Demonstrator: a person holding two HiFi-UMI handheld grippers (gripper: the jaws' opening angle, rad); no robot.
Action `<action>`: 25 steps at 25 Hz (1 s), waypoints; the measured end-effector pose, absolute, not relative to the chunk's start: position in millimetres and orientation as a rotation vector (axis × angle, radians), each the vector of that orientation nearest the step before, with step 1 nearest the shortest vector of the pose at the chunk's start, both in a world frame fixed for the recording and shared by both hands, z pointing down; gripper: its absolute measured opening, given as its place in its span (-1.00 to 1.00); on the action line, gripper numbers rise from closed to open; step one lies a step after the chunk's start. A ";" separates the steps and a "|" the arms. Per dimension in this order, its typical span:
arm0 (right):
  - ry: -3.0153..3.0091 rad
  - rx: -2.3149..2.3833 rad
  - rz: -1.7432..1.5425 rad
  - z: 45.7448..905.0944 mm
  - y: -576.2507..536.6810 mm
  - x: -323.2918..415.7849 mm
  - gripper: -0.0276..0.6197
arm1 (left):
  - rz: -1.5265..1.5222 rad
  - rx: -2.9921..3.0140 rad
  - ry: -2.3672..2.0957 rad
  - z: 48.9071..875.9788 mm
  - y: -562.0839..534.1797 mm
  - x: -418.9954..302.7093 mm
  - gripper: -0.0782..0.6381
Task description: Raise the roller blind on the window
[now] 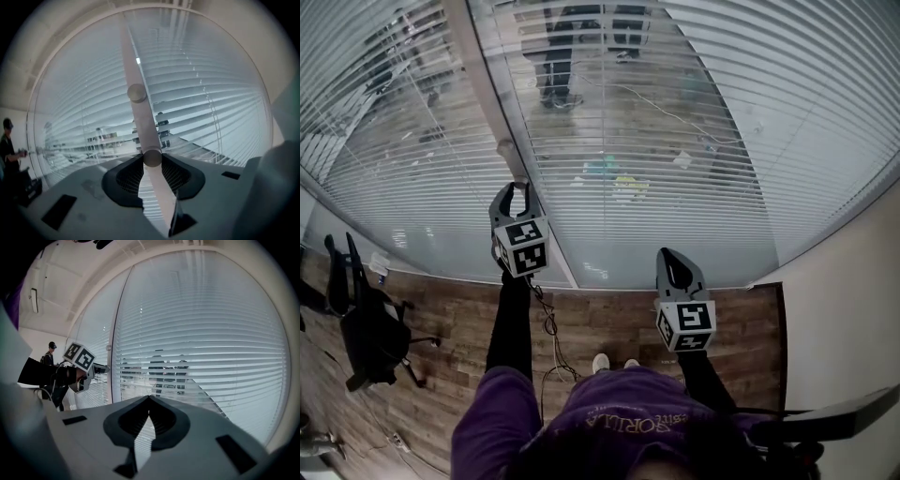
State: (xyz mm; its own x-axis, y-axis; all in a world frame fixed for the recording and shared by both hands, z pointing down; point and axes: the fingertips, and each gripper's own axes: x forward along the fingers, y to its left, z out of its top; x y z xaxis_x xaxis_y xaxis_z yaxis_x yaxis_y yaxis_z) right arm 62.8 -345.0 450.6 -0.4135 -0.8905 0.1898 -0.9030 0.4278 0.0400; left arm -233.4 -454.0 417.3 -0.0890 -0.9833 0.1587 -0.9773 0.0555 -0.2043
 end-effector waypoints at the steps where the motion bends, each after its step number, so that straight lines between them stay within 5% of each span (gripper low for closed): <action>1: -2.496 1.585 0.100 450.5 -344.3 62.5 -0.92 | -0.335 -2.157 2.305 415.9 -453.5 -234.2 -0.46; 15: -2.490 1.590 0.097 450.1 -338.1 65.6 -0.92 | 0.767 -2.531 2.727 414.2 -449.9 -240.8 -0.46; 25: -2.486 1.583 0.112 454.9 -336.6 64.0 -0.92 | -0.337 -2.071 2.262 405.9 -449.6 -231.0 -0.46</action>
